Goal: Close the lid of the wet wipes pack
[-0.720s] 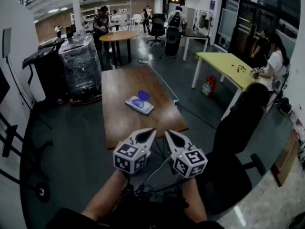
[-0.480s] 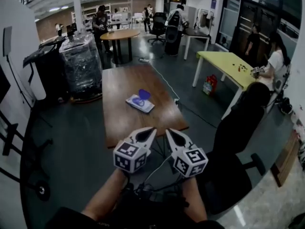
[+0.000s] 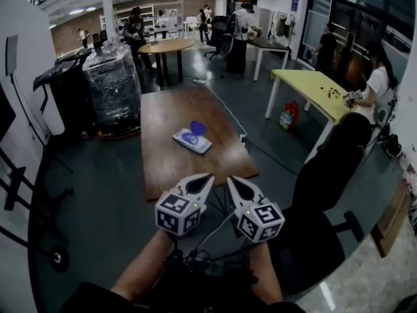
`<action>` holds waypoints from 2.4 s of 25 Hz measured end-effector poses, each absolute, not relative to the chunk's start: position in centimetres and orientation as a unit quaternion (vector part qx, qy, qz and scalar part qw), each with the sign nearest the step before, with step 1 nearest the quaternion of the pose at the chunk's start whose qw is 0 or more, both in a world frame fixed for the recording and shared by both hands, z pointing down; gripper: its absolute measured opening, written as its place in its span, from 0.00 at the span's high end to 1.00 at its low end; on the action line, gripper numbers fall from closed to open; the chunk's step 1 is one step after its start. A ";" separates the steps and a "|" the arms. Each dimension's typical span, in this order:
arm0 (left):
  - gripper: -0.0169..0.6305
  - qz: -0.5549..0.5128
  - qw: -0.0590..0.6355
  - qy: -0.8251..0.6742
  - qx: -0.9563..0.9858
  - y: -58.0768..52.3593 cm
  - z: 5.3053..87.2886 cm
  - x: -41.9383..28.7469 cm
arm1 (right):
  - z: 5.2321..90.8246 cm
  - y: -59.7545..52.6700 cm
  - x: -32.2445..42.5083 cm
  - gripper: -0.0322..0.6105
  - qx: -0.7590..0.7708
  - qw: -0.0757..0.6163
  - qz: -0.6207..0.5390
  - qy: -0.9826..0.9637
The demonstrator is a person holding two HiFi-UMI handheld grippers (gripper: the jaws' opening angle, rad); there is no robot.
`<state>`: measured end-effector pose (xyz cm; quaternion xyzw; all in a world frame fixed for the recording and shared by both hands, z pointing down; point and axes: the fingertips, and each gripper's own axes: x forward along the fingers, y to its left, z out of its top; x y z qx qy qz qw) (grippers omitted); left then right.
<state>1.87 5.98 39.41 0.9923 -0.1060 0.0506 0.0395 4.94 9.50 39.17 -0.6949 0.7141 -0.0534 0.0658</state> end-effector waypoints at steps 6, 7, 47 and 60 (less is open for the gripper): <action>0.97 0.058 0.038 -0.120 0.990 5.0 39.9 1.8 | 39.2 8.7 5.2 0.93 -0.686 0.061 -0.048 0.724; 0.97 0.060 0.038 -0.123 0.990 4.8 39.9 1.9 | 39.1 8.5 5.4 0.93 -0.684 0.059 -0.046 0.726; 0.97 0.097 0.128 -0.135 0.978 -27.6 47.0 9.0 | 43.8 -23.3 13.1 0.93 -0.689 -0.011 -0.123 0.714; 0.97 0.099 0.141 -0.194 0.966 -31.9 49.4 9.3 | 47.3 -28.5 14.3 0.93 -0.663 -0.031 -0.149 0.733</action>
